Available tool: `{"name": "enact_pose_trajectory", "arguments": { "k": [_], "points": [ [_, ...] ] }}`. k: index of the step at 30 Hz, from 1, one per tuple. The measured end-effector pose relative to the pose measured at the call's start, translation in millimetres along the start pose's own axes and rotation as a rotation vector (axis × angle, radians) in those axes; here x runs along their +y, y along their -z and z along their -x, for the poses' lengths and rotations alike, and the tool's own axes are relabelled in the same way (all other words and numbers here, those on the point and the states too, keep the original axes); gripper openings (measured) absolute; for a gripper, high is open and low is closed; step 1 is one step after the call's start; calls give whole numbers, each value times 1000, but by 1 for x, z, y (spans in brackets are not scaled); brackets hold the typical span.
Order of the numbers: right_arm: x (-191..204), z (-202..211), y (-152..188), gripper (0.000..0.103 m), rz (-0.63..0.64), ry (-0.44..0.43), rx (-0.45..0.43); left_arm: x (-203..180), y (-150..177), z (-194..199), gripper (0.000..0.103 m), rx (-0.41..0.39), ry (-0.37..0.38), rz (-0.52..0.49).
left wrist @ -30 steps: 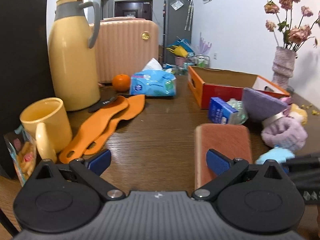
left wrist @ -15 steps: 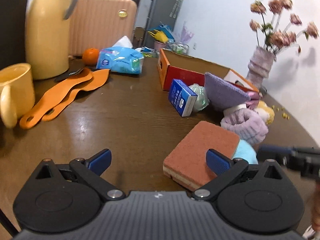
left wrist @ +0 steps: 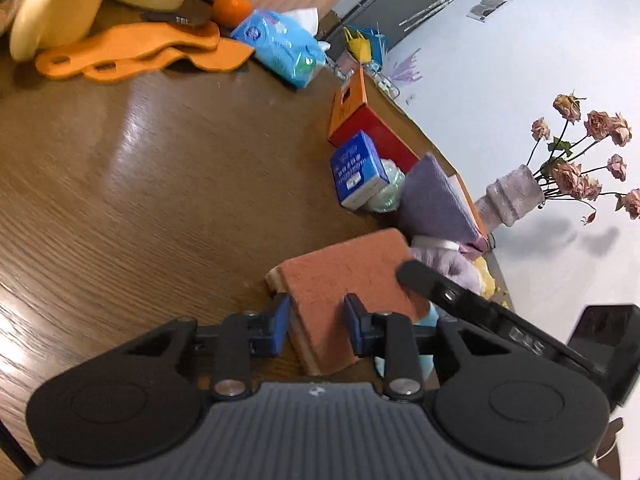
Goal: Organize soft objects
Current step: 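Lift the sponge with both grippers and carry it toward the cardboard box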
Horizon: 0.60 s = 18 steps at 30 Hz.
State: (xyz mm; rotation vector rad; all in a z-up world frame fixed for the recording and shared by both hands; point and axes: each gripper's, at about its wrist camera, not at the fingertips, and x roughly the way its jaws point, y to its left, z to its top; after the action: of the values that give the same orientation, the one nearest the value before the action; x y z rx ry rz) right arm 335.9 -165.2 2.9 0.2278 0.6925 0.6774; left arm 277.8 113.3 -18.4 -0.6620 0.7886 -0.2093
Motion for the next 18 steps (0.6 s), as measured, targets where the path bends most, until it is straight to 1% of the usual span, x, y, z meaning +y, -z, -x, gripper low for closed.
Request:
{"name": "enact_pose_trajectory", "arguments": {
  "k": [2,4,5,8,10,11,14,15,16,17,18],
  "points": [
    [8,13,3,20,-9,-35,-18,-5,-2,11,30,-13,5,-20],
    [18,31,8,20,4,-36,-34,-12,-1,23,30,-9,31,-59],
    [23,44,14,20,7,-36,-31,-18,1,25,30,14,29,-96],
    [21,77,40,20,-42,-10,-5,-40,20,23,30,111,39,-178],
    [12,95,59,20,-104,19,13,-56,35,20,30,140,42,-253],
    [6,104,71,20,-149,28,25,-62,41,16,30,155,46,-275],
    [-2,120,95,24,-201,69,40,-66,51,2,28,220,60,-267],
    [-3,124,100,24,-204,79,39,-64,53,-3,29,241,47,-259],
    [-4,126,103,24,-209,81,33,-63,54,-6,34,252,36,-252],
    [-7,127,106,25,-218,84,25,-61,55,-5,36,250,31,-251],
    [-9,128,108,28,-226,92,19,-62,55,-4,38,247,25,-256]
  ]
}}
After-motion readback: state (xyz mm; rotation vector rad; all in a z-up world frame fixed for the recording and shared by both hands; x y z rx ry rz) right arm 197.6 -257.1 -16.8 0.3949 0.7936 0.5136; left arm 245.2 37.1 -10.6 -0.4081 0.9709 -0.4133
